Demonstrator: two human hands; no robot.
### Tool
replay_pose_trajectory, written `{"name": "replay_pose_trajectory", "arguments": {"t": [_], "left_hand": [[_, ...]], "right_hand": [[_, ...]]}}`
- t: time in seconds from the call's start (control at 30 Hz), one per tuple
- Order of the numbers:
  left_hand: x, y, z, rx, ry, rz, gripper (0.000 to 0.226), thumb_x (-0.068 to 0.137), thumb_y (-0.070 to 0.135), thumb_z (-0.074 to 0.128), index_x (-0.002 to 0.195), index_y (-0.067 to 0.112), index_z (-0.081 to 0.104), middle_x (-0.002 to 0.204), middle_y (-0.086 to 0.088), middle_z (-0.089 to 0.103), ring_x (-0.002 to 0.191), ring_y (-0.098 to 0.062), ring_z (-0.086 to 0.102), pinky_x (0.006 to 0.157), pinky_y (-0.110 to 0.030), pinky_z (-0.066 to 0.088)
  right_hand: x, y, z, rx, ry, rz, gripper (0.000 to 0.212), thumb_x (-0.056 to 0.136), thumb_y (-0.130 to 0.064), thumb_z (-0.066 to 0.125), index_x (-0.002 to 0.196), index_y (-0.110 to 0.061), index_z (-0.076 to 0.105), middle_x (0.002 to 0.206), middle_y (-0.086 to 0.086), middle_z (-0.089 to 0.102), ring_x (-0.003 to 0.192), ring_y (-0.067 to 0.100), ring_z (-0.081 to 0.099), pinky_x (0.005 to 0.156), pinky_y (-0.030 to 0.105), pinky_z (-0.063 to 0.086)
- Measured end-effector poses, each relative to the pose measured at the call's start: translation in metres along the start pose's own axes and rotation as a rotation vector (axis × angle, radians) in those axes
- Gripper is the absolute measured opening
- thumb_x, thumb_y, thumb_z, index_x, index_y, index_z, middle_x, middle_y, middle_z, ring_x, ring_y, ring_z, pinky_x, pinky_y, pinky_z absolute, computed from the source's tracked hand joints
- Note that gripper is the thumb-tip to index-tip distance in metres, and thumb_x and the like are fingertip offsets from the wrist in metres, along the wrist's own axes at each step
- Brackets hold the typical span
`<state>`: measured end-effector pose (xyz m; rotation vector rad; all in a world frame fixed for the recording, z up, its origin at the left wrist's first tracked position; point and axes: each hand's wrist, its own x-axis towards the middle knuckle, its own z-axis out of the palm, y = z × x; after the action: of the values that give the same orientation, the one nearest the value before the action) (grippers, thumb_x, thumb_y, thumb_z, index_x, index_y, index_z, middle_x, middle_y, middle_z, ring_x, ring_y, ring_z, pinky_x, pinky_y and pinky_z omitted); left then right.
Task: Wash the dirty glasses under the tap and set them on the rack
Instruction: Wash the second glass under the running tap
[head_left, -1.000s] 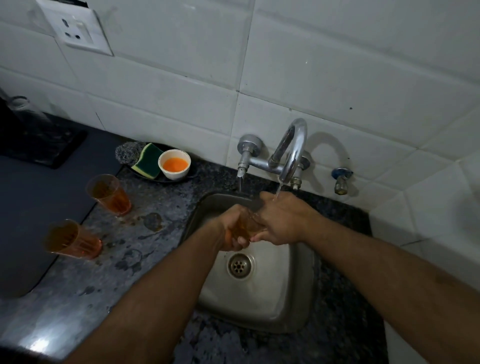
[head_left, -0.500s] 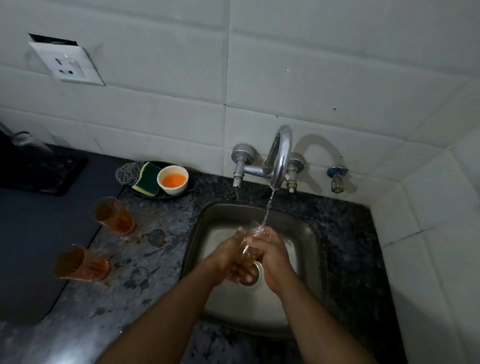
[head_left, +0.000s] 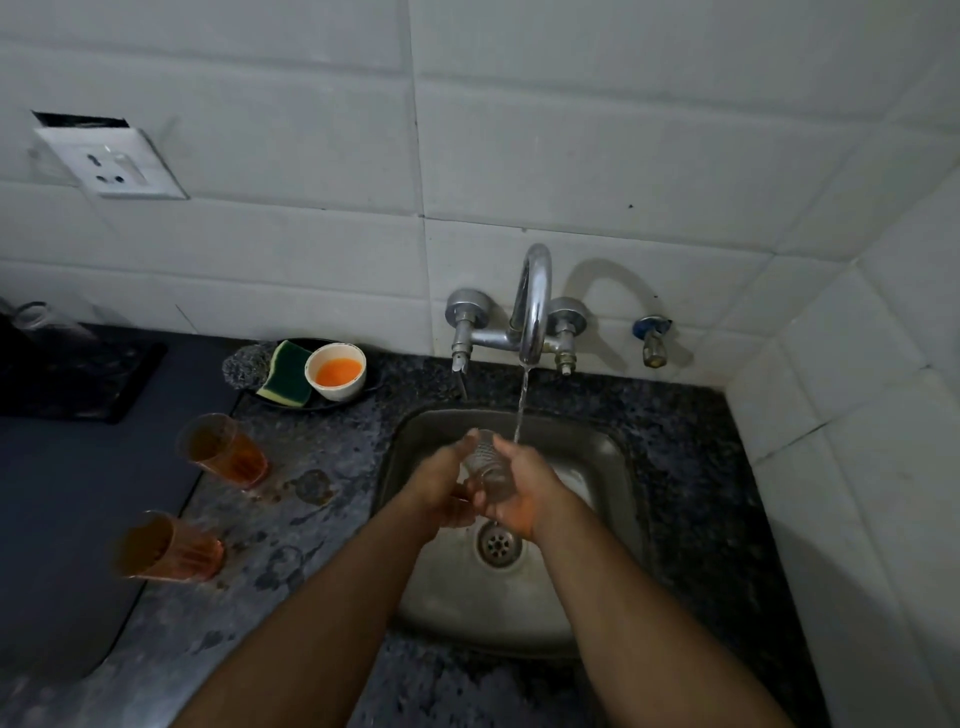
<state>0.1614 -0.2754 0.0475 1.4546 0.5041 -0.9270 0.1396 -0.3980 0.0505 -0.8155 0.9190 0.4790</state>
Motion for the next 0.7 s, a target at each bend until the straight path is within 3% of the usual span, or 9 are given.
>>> {"name": "replay_pose_trajectory", "arguments": {"t": [0.1, 0.2, 0.27, 0.3, 0.37, 0.47, 0.53, 0.63, 0.7], "left_hand": [[0.01, 0.007, 0.014, -0.229, -0.065, -0.055, 0.042, 0.093, 0.054, 0.066, 0.089, 0.012, 0.07, 0.07, -0.006, 0.066, 0.051, -0.017, 0.06, 0.051, -0.025, 0.05], [0.018, 0.015, 0.027, -0.369, -0.042, -0.069, 0.036, 0.096, 0.045, 0.061, 0.095, 0.011, 0.074, 0.08, -0.01, 0.073, 0.06, -0.022, 0.068, 0.052, -0.028, 0.053], [0.019, 0.017, 0.034, -0.385, -0.063, -0.107, 0.045, 0.102, 0.048, 0.051, 0.085, 0.01, 0.068, 0.066, -0.008, 0.065, 0.045, -0.018, 0.055, 0.041, -0.021, 0.042], [0.02, 0.016, 0.039, -0.381, -0.066, -0.124, 0.051, 0.105, 0.049, 0.045, 0.075, 0.011, 0.062, 0.054, -0.004, 0.055, 0.035, -0.014, 0.044, 0.035, -0.017, 0.033], [0.018, 0.015, 0.048, -0.391, -0.068, -0.146, 0.057, 0.107, 0.051, 0.039, 0.066, 0.015, 0.052, 0.045, 0.001, 0.041, 0.026, -0.011, 0.031, 0.031, -0.013, 0.024], [0.006, 0.015, 0.06, -0.429, -0.068, -0.158, 0.057, 0.109, 0.05, 0.037, 0.067, 0.015, 0.053, 0.047, 0.0, 0.045, 0.025, -0.01, 0.033, 0.03, -0.012, 0.026], [0.004, 0.014, 0.061, -0.442, -0.048, -0.148, 0.053, 0.109, 0.046, 0.038, 0.069, 0.014, 0.053, 0.045, 0.0, 0.048, 0.025, -0.012, 0.038, 0.03, -0.012, 0.027], [0.007, 0.014, 0.057, -0.391, -0.027, -0.152, 0.048, 0.106, 0.048, 0.044, 0.073, 0.015, 0.056, 0.051, -0.001, 0.051, 0.033, -0.014, 0.039, 0.032, -0.016, 0.026], [0.009, 0.013, 0.055, -0.386, -0.017, -0.124, 0.051, 0.107, 0.047, 0.042, 0.069, 0.015, 0.054, 0.049, 0.0, 0.045, 0.03, -0.012, 0.034, 0.031, -0.015, 0.024]], "right_hand": [[-0.008, -0.002, 0.004, -0.031, -0.072, -0.061, 0.04, 0.106, -0.031, 0.054, 0.136, -0.007, 0.062, 0.114, 0.019, 0.07, 0.083, 0.026, 0.066, 0.057, 0.032, 0.049], [-0.014, 0.004, -0.002, -0.063, -0.08, -0.231, 0.035, 0.107, -0.019, 0.055, 0.14, -0.01, 0.058, 0.122, 0.014, 0.07, 0.092, 0.023, 0.071, 0.064, 0.032, 0.055], [-0.013, 0.012, -0.012, -0.116, -0.005, -0.377, 0.039, 0.104, -0.015, 0.062, 0.141, -0.024, 0.056, 0.125, 0.012, 0.073, 0.093, 0.022, 0.075, 0.067, 0.032, 0.059], [-0.01, 0.015, -0.018, -0.152, 0.052, -0.441, 0.042, 0.102, -0.015, 0.066, 0.143, -0.023, 0.058, 0.124, 0.011, 0.074, 0.094, 0.023, 0.077, 0.071, 0.034, 0.062], [-0.003, 0.021, -0.026, -0.197, 0.178, -0.524, 0.034, 0.102, -0.023, 0.068, 0.136, -0.02, 0.068, 0.112, 0.008, 0.079, 0.094, 0.025, 0.079, 0.083, 0.045, 0.065], [-0.002, 0.021, -0.028, -0.239, 0.349, -0.565, 0.027, 0.105, -0.043, 0.059, 0.105, -0.025, 0.079, 0.091, 0.001, 0.082, 0.086, 0.024, 0.08, 0.086, 0.053, 0.064], [-0.005, 0.02, -0.032, -0.292, 0.297, -0.576, 0.019, 0.102, -0.04, 0.065, 0.111, -0.029, 0.078, 0.097, -0.001, 0.081, 0.091, 0.018, 0.079, 0.088, 0.048, 0.065], [-0.007, 0.02, -0.037, -0.366, 0.166, -0.602, 0.046, 0.09, -0.025, 0.082, 0.134, -0.03, 0.069, 0.108, 0.001, 0.08, 0.098, 0.015, 0.078, 0.089, 0.041, 0.065], [-0.006, 0.021, -0.037, -0.266, 0.135, -0.606, 0.045, 0.091, -0.019, 0.081, 0.134, -0.026, 0.069, 0.106, 0.004, 0.081, 0.097, 0.02, 0.079, 0.09, 0.046, 0.064]]}}
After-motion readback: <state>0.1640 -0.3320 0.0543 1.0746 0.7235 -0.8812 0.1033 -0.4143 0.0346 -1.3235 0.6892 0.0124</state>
